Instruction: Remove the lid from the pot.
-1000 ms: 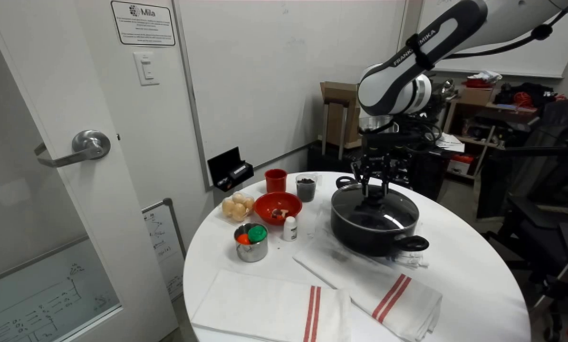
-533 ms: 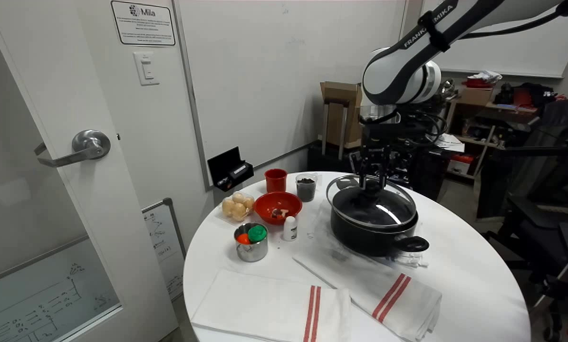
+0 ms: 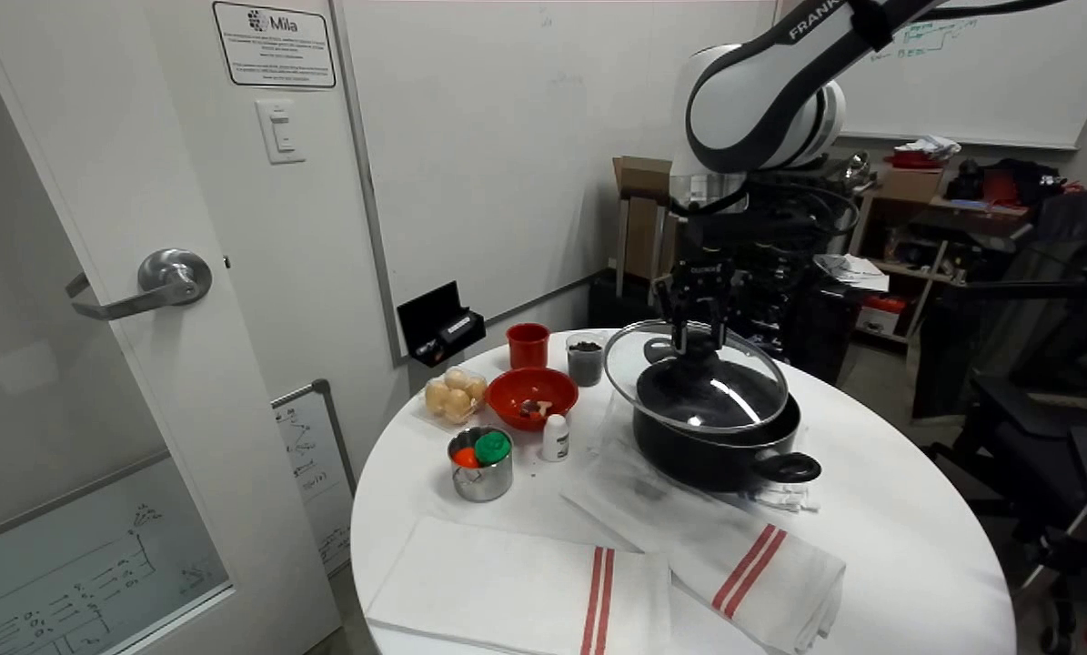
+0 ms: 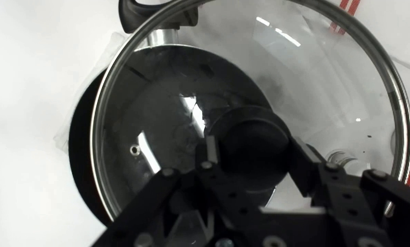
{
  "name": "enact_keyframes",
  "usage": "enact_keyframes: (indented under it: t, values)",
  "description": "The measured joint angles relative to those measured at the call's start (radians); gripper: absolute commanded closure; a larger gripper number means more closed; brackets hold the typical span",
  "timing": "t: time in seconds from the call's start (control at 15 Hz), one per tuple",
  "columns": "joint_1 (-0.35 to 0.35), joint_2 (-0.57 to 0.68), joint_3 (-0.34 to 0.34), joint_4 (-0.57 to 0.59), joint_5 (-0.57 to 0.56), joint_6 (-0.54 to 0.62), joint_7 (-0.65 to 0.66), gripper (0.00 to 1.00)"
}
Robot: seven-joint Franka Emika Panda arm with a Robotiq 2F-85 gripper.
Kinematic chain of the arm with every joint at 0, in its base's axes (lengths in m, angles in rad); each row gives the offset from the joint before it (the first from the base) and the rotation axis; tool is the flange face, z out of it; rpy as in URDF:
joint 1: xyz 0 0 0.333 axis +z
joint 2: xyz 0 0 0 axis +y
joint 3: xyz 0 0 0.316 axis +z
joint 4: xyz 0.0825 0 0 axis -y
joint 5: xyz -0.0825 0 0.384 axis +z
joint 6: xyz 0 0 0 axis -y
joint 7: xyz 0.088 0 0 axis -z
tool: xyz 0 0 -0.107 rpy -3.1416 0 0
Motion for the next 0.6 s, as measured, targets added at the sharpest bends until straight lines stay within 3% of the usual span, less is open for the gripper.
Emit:
enact_keyframes:
  t: [0.6]
  values:
    - [0.168, -0.002, 0.046, 0.073, -0.156, -0.137, 0.002, 0.74]
